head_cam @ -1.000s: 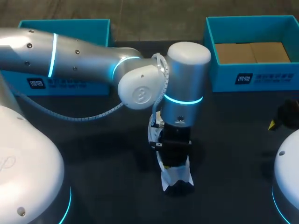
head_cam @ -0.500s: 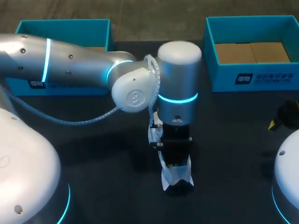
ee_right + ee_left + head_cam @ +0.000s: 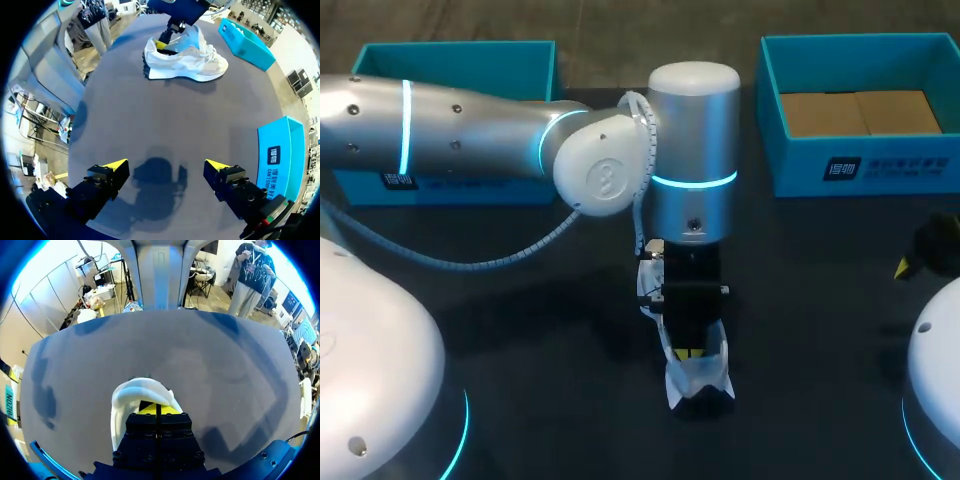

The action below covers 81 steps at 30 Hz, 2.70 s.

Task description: Take the shoe out of the shoebox, open the shoe tongue, remove and reinsert the insole, then place the shoe into the shoebox

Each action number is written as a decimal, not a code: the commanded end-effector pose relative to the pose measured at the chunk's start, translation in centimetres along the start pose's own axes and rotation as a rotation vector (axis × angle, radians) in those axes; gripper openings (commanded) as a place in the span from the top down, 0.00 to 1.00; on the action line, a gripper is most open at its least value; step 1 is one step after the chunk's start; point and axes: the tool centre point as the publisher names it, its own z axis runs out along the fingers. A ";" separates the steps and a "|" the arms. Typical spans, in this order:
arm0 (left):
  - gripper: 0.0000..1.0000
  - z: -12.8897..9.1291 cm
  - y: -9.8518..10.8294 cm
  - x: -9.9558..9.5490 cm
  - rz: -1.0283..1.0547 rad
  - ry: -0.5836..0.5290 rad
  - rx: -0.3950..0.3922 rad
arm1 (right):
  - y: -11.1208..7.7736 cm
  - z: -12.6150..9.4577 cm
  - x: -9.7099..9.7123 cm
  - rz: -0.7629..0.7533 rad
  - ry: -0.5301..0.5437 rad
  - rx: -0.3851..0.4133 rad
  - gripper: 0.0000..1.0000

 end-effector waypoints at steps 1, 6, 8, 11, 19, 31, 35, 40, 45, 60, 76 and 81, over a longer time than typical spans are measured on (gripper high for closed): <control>1.00 1.2 0.2 -1.2 0.002 0.039 0.011 | 0.1 0.0 0.1 0.000 -0.001 0.004 0.00; 1.00 2.4 0.5 -1.1 -0.010 0.050 -0.029 | 0.1 0.0 0.1 0.000 -0.001 0.004 0.00; 1.00 2.9 0.8 -1.0 -0.011 0.036 -0.035 | 0.1 0.0 0.1 0.000 -0.001 0.004 0.00; 1.00 3.4 1.2 -0.8 -0.019 0.008 -0.048 | 0.1 0.0 0.1 0.000 -0.001 0.004 0.00; 1.00 3.1 1.9 -0.5 -0.049 -0.026 -0.103 | 0.1 0.0 0.1 0.000 -0.001 0.004 0.00; 1.00 0.8 0.8 -0.4 0.003 0.009 -0.131 | 0.1 0.0 0.1 0.000 -0.001 0.004 0.00; 1.00 2.7 1.5 -0.5 -0.013 0.098 -0.112 | 0.1 0.0 0.1 0.000 -0.001 0.004 0.00; 1.00 4.2 2.0 -0.7 -0.023 0.115 -0.102 | 0.1 0.0 0.1 0.000 -0.001 0.004 0.00; 1.00 5.0 2.3 -0.9 -0.042 0.112 -0.139 | 0.1 0.0 0.1 0.000 -0.001 0.004 0.00; 1.00 2.2 1.1 -1.2 -0.012 -0.054 -0.193 | 0.1 0.0 0.1 0.000 -0.001 0.004 0.00; 1.00 2.3 2.8 -1.2 -0.054 -0.111 -0.204 | 0.1 0.0 0.1 0.000 -0.001 0.004 0.00; 1.00 0.4 1.8 -1.0 -0.035 -0.129 -0.232 | 0.1 0.0 0.1 0.000 -0.001 0.004 0.00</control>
